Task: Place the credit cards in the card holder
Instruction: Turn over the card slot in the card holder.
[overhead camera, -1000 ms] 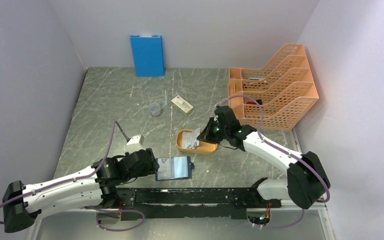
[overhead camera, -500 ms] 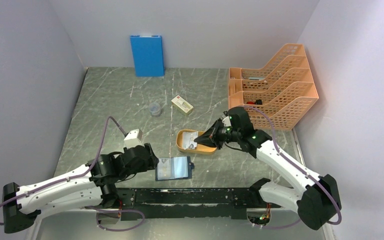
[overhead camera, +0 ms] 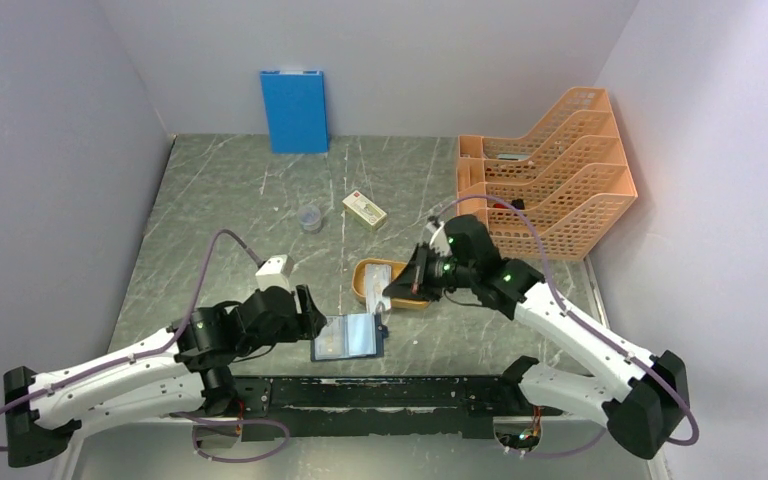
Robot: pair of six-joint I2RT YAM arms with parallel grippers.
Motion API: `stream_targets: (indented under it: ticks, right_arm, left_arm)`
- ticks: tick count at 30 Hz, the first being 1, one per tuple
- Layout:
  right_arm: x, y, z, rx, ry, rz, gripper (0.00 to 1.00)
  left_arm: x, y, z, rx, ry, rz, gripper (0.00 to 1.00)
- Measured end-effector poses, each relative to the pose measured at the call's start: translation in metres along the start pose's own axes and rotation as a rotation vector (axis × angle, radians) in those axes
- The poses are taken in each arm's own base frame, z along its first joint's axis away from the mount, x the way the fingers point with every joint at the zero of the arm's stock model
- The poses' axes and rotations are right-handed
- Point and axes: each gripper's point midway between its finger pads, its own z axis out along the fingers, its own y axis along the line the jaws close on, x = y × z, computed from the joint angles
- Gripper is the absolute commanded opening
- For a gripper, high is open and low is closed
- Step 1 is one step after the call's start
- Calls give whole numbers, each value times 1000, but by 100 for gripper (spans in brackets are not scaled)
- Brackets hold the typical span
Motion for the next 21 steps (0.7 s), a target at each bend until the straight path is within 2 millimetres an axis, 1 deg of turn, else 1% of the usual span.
stream_targets:
  ticks: [2, 3, 4, 6, 8, 10, 12, 14, 17, 21]
  right_arm:
    - [22, -3, 4, 17, 38, -136, 0]
    - [33, -7, 8, 21, 62, -176, 0]
    - [47, -16, 12, 31, 97, -213, 0]
    - [75, -46, 20, 79, 175, -245, 0]
    - [97, -78, 23, 142, 232, -251, 0]
    - [108, -101, 25, 191, 258, -248, 0]
    - [109, -113, 28, 215, 255, -243, 0]
    - [108, -117, 32, 218, 234, -237, 0]
    - [103, -118, 37, 211, 196, -226, 0]
    - [93, -113, 46, 196, 146, -219, 0]
  left_arm:
    - [4, -8, 3, 26, 22, 8, 68]
    - [6, -11, 5, 39, 32, 11, 69]
    - [8, -16, 7, 53, 43, 12, 69]
    - [13, -21, 13, 68, 64, 17, 68]
    - [18, -26, 17, 82, 84, 18, 67]
    - [21, -31, 21, 95, 97, 18, 66]
    - [24, -36, 26, 103, 109, 18, 66]
    - [28, -40, 33, 104, 125, 21, 66]
    - [35, -41, 41, 92, 147, 28, 66]
    - [42, -39, 52, 65, 165, 38, 66]
